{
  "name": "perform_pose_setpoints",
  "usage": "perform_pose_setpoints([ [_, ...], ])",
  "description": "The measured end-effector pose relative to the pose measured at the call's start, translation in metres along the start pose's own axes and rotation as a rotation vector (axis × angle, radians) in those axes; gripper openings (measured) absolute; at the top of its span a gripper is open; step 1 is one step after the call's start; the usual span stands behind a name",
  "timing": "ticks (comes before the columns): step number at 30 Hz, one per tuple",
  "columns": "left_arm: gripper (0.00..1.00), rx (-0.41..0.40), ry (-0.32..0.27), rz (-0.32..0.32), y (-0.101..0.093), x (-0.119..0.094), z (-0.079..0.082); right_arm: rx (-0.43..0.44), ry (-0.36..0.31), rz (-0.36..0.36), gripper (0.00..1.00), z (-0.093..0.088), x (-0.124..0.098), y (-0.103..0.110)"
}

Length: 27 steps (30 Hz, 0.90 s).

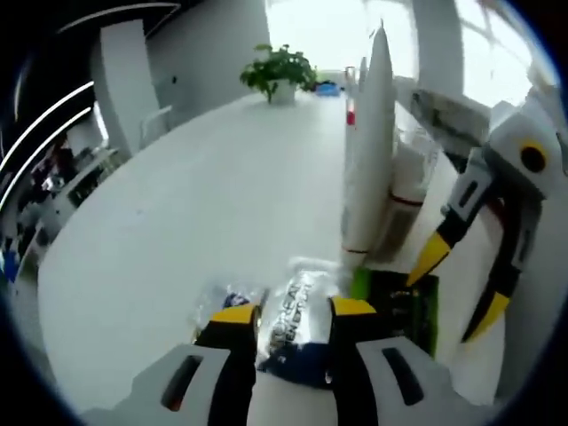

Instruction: Arrange the skincare products in the storage area until every visible bottle or jar stands upright without overlapping.

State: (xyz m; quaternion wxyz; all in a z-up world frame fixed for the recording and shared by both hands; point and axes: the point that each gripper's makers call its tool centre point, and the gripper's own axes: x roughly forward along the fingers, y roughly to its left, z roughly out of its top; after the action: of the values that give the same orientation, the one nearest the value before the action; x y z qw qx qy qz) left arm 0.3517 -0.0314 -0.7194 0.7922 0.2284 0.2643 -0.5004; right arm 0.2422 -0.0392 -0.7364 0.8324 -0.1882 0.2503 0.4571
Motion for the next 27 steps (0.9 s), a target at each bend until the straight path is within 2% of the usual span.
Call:
perform_pose_setpoints([
  [8,0.31,-0.024,-0.016,0.066,-0.010,-0.031,0.000,0.056,-0.026,-0.022,0.49,0.010,-0.019,-0.005],
  [13,0.34,-0.059,-0.065,0.117,-0.021,-0.059,0.010,0.072,-0.045,-0.034,0.50,0.014,-0.036,-0.002],
  [17,0.39,-0.075,-0.104,0.170,-0.031,-0.082,0.016,0.085,-0.071,-0.072,0.51,0.017,-0.053,-0.005],
  [20,0.40,-0.106,-0.114,0.200,-0.037,-0.095,0.016,0.120,-0.081,-0.093,0.53,0.017,-0.064,-0.010],
  [27,0.55,-0.174,-0.135,0.239,-0.054,-0.114,0.016,0.204,-0.083,-0.163,0.63,0.010,-0.093,-0.028],
])
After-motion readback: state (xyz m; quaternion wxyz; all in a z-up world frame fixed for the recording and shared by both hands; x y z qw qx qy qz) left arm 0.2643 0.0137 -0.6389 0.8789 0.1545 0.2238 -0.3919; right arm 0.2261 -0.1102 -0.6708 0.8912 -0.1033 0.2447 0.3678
